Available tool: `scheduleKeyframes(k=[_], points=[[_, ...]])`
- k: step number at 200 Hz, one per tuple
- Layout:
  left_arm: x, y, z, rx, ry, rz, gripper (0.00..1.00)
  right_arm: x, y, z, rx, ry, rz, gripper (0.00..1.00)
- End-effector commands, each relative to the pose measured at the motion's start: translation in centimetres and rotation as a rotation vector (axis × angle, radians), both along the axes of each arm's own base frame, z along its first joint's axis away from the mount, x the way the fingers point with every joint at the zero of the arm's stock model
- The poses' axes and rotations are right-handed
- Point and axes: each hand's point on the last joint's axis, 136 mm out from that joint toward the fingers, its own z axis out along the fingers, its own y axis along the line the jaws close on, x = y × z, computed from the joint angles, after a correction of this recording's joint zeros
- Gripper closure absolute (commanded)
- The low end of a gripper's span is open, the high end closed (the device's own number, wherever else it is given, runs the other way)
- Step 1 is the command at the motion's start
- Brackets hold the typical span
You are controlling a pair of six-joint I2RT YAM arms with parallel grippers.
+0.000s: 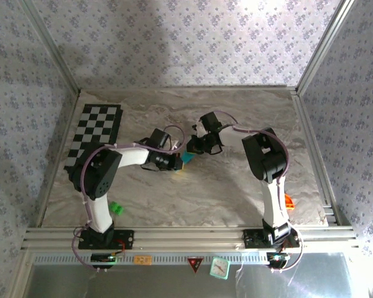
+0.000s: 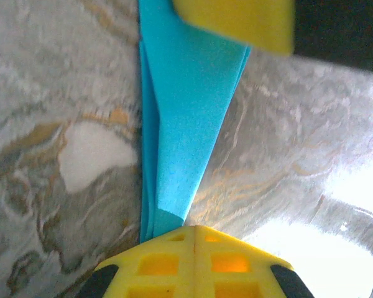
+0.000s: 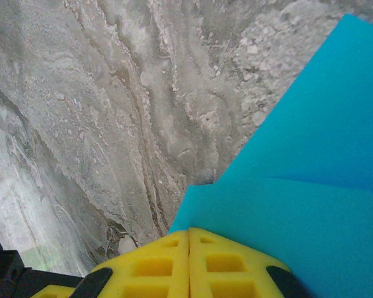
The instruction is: Fold a paper plane with a square sheet of paper (pick it up from the middle)
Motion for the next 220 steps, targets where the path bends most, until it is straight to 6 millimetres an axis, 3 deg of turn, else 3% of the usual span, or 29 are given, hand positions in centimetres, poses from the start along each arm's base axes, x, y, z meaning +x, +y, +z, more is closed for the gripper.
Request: scheduleKeyframes(k=[1,47,78,93,108,153,220], points=[[-3.8,2.0,-1.7,0.064,0.149,0.005,0.98,-0.6,-2.1,-3.9,-0.124,0.06,-0.025,0.92],[-3.9,2.3,0.0,0.063,0.121,0.005,0.97,-0.8,-2.2,-4.0,-0.125,0.063,-0.021,0.92],[-1.7,1.0,4.0,-0.002,0.01,0.006,0.95,-0.8,-2.1,-4.0,-0.119,0.063,-0.02,0.92],[-0.5,0.7,4.9,-0.006,-0.029,0.021,0.94,-0.6,-2.1,-3.9,-0.117,0.062,-0.023,0.92],[0.4,0.8,4.7,0.016,-0.052,0.04,0.93,-0.6,-2.0,-3.9,-0.116,0.063,-0.023,0.92],[2.1,1.7,3.9,0.101,-0.107,0.08,0.78,-0.8,-2.2,-4.0,-0.117,0.068,-0.023,0.92],[1.3,0.9,1.7,0.125,-0.043,0.028,0.66,-0.6,-2.1,-3.8,-0.112,0.063,-0.026,0.91]])
